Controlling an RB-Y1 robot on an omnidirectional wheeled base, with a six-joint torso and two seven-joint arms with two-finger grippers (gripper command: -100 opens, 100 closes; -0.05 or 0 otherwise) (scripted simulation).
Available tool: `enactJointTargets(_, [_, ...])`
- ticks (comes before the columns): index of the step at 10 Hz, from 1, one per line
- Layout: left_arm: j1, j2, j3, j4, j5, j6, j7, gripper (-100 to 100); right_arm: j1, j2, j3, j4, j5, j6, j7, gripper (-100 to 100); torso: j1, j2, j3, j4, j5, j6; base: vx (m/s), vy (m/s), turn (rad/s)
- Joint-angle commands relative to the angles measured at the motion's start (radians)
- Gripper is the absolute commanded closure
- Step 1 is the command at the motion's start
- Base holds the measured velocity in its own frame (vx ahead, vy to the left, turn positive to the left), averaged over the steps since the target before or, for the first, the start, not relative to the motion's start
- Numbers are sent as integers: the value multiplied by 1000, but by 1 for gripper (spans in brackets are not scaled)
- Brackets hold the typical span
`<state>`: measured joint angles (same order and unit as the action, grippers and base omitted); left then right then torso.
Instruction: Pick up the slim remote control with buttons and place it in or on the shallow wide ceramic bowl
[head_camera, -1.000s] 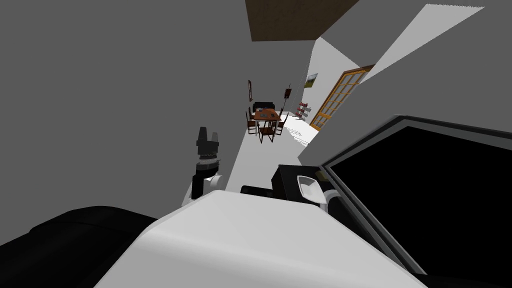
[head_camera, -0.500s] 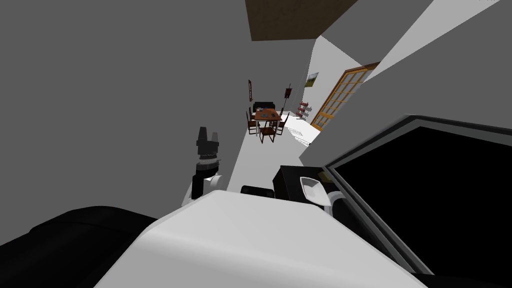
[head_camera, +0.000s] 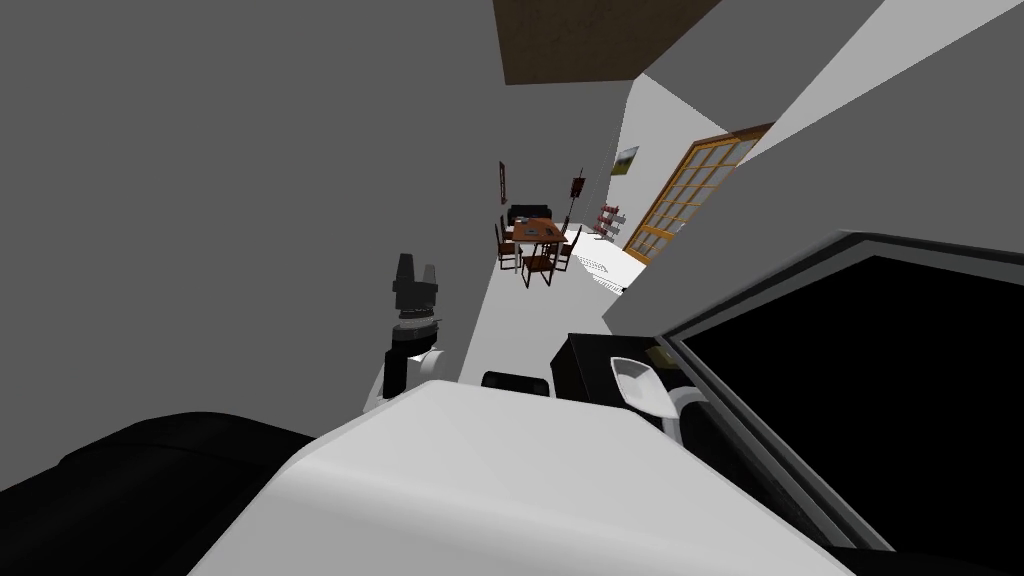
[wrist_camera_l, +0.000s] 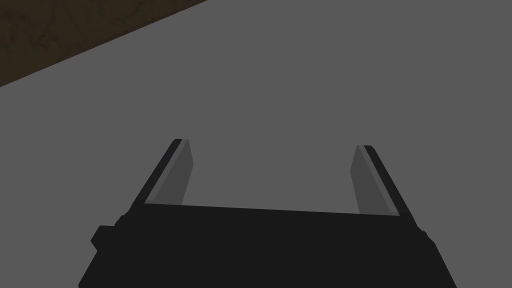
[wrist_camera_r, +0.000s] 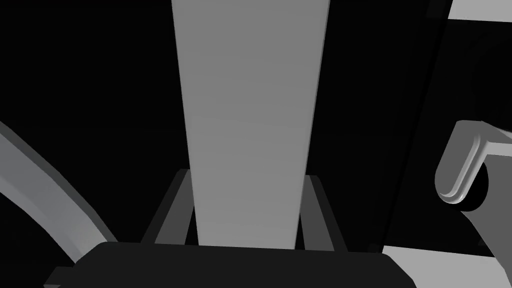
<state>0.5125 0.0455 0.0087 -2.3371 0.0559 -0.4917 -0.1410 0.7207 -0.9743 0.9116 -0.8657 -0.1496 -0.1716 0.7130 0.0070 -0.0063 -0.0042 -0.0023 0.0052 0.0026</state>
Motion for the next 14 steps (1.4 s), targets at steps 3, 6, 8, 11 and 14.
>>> enactJointTargets(3, [0, 0, 0, 0, 0, 0, 0, 0, 37, -86, 11, -30, -8, -2, 5, 100, 0, -4, -2, 0, 0, -2, 83, 91, 16])
enactJointTargets(6, [0, 0, 0, 0, 0, 0, 0, 0, 63, -158, 27, -55, -30, -18, 1, 100, -4, -7, -4, -1, 0, -3, 119, 34, 32])
enactJointTargets(8, [0, 0, 0, 0, 0, 0, 0, 0, 75, -191, 36, -75, -46, -27, -2, 100, -5, -10, -5, -2, -1, -3, 154, 22, 22])
enactJointTargets(11, [0, 0, 0, 0, 0, 0, 0, 0, 93, -266, 54, -141, -100, -54, -14, 100, -7, -16, -8, -2, -3, -3, 243, 7, 34])
enactJointTargets(14, [0, 0, 0, 0, 0, 0, 0, 0, 91, -319, 63, -204, -152, -81, -26, 100, -11, -14, -7, -2, -4, -2, 207, -38, 25])
